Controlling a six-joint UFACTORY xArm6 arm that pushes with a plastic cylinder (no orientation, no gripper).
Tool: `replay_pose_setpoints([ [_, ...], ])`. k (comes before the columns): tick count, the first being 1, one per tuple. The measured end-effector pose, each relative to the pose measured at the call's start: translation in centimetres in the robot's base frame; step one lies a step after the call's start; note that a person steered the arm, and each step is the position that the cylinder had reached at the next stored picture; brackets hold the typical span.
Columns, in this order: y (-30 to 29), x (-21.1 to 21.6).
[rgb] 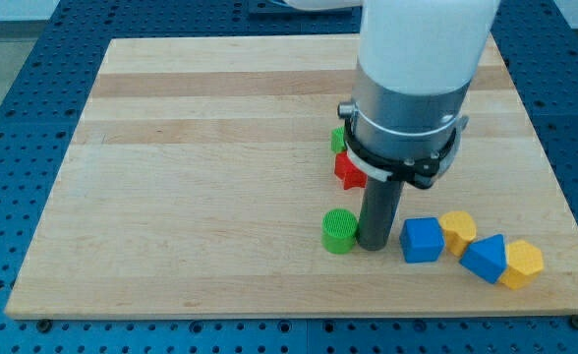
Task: Push the green circle towards the red circle
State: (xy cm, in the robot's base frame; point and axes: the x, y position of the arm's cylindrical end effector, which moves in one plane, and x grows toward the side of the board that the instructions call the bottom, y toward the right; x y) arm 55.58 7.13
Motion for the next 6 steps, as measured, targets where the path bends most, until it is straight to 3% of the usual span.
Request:
replay_pose_setpoints([
  [3, -2.1, 5.0],
  [5, -5.5, 1.6],
  [6, -0.7, -3.3],
])
